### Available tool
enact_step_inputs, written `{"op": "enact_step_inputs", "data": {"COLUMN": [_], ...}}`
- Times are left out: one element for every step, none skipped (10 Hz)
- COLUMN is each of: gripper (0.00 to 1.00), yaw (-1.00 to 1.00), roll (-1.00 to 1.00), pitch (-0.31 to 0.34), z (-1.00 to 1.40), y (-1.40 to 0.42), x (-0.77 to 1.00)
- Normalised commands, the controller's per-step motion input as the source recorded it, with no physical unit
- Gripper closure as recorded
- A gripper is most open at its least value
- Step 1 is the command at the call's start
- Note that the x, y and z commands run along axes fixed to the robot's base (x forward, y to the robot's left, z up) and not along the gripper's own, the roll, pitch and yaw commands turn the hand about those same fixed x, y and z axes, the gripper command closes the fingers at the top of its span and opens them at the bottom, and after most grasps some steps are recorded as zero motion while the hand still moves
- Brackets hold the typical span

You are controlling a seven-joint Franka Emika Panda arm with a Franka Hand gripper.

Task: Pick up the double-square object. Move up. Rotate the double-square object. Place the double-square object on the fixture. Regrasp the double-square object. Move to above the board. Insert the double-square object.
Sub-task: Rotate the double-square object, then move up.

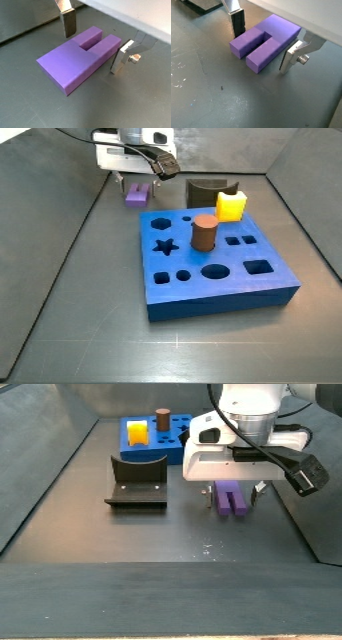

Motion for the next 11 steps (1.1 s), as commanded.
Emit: {"op": "enact_step_inputs", "data": {"gripper": [0.0,0.0,0.0,0.0,0.0,1.0,1.0,1.0,1.0,1.0,1.0], "yaw": [0.02,0.02,0.02,0.02,0.02,0.0,0.0,0.0,0.0,-0.01,-0.01], "roll": [-0.16,-0.16,-0.16,-0.16,-0.16,0.0,0.0,0.0,0.0,0.03,0.03], "pitch": [-0.079,-0.079,-0.079,-0.079,-0.079,0.0,0.0,0.01,0.023,0.043,0.052], "z": [-0.17,-0.17,-0.17,-0.17,-0.17,0.0,1.0,1.0,1.0,0.87,0.79], "y": [0.01,0.01,0.01,0.01,0.01,0.0,0.0,0.0,0.0,0.01,0.01], "x": [0.03,0.03,0.03,0.03,0.03,0.0,0.0,-0.01,-0.03,-0.02,-0.02]}}
